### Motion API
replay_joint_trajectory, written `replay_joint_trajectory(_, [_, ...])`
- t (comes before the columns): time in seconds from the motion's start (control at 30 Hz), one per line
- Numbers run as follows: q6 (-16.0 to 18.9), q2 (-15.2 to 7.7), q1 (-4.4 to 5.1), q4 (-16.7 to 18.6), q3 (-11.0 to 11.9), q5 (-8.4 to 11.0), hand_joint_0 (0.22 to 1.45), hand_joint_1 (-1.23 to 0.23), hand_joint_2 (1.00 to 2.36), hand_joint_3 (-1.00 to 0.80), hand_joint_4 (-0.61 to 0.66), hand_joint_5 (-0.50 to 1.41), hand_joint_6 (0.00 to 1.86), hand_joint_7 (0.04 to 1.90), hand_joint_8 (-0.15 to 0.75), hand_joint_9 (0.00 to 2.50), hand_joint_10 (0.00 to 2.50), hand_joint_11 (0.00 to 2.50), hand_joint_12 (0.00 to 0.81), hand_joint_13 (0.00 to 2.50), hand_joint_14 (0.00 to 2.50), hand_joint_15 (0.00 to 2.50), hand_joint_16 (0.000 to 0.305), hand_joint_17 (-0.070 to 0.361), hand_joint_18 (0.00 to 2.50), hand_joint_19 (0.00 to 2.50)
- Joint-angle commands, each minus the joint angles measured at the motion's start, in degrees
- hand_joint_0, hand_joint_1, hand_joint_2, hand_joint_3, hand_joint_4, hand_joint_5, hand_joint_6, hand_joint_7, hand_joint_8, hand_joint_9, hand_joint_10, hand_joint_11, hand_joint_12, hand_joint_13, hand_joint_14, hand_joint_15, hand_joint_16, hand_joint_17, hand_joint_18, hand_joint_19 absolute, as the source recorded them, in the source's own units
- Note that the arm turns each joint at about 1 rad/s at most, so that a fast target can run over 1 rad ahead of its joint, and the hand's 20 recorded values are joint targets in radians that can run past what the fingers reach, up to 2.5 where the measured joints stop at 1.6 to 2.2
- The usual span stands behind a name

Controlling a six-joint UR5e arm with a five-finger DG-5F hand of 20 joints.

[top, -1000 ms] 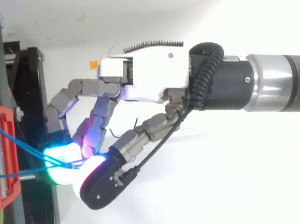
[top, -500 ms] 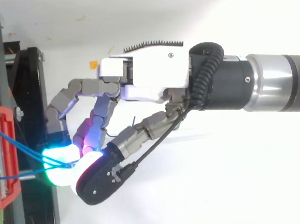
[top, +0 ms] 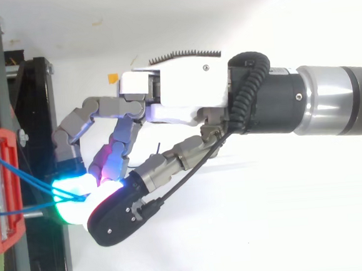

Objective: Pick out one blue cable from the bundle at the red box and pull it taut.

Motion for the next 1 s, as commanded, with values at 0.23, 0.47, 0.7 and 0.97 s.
replay_joint_trajectory(0.23, [-0.1, 0.0, 0.00, 0.2, 0.0, 0.00, 0.76, -0.92, 1.01, -0.39, -0.06, -0.09, 0.93, 1.19, 0.297, 1.27, 0.03, 0.87, 0.336, 0.96, 0.02, 0.55, 0.049, 0.111, 0.92, 0.75])
replay_joint_trajectory(0.47, [0.0, 0.0, 0.00, 0.0, 0.2, 0.00, 0.63, -0.85, 1.00, -0.50, -0.03, -0.08, 0.94, 0.99, 0.300, 1.29, 0.03, 0.86, 0.330, 0.97, 0.02, 0.55, 0.049, 0.110, 0.92, 0.76])
replay_joint_trajectory(0.7, [0.0, 0.0, 0.00, 0.0, 0.3, 0.00, 0.49, -0.77, 1.00, -0.50, 0.03, -0.08, 0.90, 0.95, 0.320, 1.30, 0.03, 0.84, 0.363, 0.99, 0.02, 0.54, 0.055, 0.124, 0.95, 0.75])
replay_joint_trajectory(0.97, [0.0, 0.0, -0.09, 0.0, 0.7, -0.44, 0.49, -0.66, 1.00, -0.50, 0.04, -0.08, 0.88, 0.91, 0.314, 1.29, 0.03, 0.81, 0.366, 0.99, 0.02, 0.54, 0.056, 0.126, 0.94, 0.76])
